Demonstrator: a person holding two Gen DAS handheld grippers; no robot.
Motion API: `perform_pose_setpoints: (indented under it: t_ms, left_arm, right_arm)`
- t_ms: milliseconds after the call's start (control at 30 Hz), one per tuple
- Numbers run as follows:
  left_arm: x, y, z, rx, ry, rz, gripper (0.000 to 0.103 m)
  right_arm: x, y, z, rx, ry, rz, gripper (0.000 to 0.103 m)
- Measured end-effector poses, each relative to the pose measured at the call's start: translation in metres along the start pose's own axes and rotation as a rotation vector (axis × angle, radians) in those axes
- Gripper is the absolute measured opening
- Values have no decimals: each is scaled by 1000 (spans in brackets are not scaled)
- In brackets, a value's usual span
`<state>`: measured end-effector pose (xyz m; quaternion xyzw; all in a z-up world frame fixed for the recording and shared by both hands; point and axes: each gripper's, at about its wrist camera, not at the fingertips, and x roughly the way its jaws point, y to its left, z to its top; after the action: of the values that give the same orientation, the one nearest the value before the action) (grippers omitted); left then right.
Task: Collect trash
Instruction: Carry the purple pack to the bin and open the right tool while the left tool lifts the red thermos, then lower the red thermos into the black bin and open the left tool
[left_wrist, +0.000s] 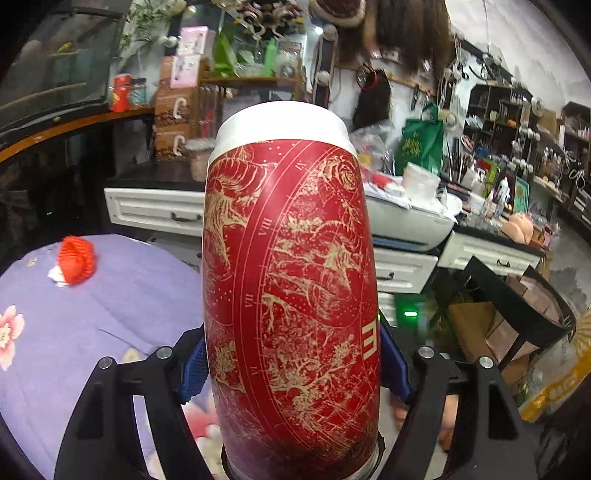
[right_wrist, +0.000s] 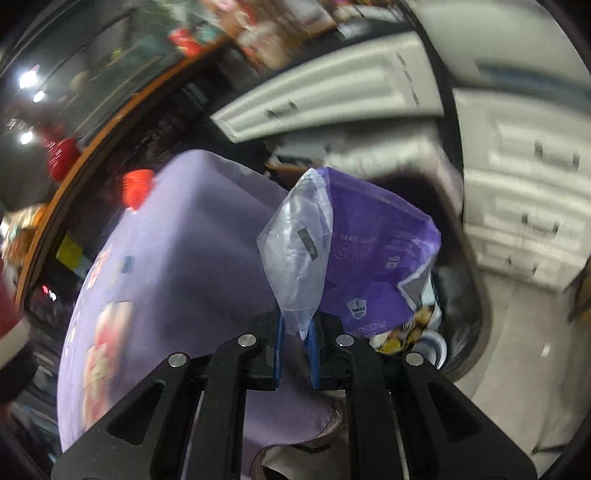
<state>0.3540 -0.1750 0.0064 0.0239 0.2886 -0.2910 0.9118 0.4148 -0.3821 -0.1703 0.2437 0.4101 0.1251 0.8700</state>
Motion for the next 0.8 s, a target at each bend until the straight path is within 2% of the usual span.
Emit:
perform_pose_setpoints:
  t_ms: [133,267,367,567,667,800]
  left_arm:
    - [23,-9,-6,-21,31,-30,75]
    - [42,-14,-14,-27,64,-38,75]
    - [52,-16,-17,-29,82,-36,75]
    - [77,-23,-21,-36,118,-36,75]
    - [100,-33,-21,-40,154,-42,75]
    - [136,-45,-28,-51,206,-30,75]
  right_arm:
    - [32,-25,-5,48,24,-76,24]
    - [37,-39,-16,80,29,-74,47]
    - [28,-44,-21,61,16,-110,48]
    - [-23,-51,-27,34,-67,-203,51]
    - [-58,-54,-34,-7,-133,-298,54]
    - [-103,-65,-51,-7,-215,-351,57]
